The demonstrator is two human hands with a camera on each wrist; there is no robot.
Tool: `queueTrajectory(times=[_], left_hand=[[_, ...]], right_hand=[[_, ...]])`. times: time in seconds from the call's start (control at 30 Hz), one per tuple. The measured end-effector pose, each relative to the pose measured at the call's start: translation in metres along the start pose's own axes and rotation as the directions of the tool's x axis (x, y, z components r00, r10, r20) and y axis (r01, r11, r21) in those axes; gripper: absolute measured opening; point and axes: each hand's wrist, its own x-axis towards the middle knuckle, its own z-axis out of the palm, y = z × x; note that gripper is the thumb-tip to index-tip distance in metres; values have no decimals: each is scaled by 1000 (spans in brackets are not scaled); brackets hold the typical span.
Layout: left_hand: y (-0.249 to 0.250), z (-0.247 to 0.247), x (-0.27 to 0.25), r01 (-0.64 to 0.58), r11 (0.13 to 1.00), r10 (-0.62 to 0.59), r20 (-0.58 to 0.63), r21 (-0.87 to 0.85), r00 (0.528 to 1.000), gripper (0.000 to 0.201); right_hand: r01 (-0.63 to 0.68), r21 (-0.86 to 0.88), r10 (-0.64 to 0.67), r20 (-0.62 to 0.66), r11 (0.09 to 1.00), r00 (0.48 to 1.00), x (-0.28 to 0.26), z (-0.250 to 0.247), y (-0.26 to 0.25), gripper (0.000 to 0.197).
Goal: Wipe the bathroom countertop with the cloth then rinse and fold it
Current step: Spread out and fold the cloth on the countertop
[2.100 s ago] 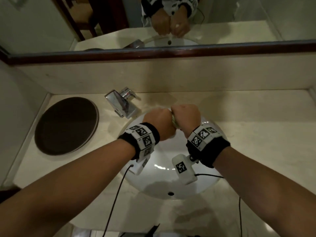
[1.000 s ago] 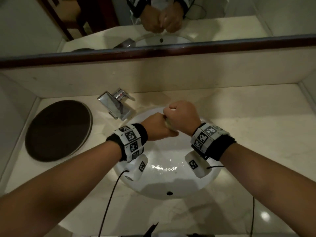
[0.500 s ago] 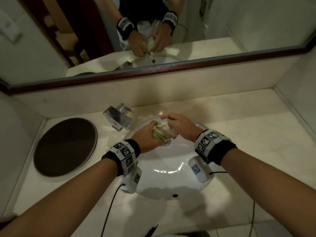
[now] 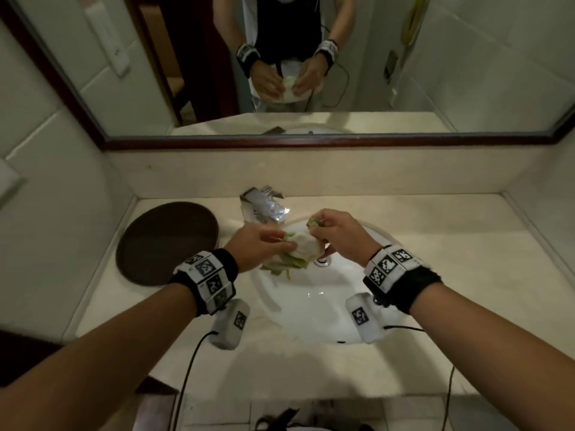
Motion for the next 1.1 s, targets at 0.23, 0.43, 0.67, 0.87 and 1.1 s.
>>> queueTrajectory(times=[0.23, 0.43, 0.67, 0.87, 1.1], left_hand=[[-10, -23, -52, -51, 958, 82, -96, 281, 992, 34], [-37, -50, -85, 45, 977, -11, -164, 207, 986, 29], [-70, -73, -118, 91, 909, -2, -216, 407, 976, 21], [-101, -91, -144, 151, 890, -44, -249, 431, 968, 19], [-128, -104, -170, 230, 819, -56, -326, 525, 944, 15]], right_hand=[[114, -320, -120, 0, 941, 993, -18, 38, -5, 16], [66, -360, -60, 29, 930, 998, -17, 62, -4, 17], [87, -577, -52, 76, 812, 996, -8, 89, -2, 19], [51, -564, -49, 19, 824, 999, -7, 104, 5, 29], [66, -512, -106, -49, 856, 993, -1, 121, 17, 33]])
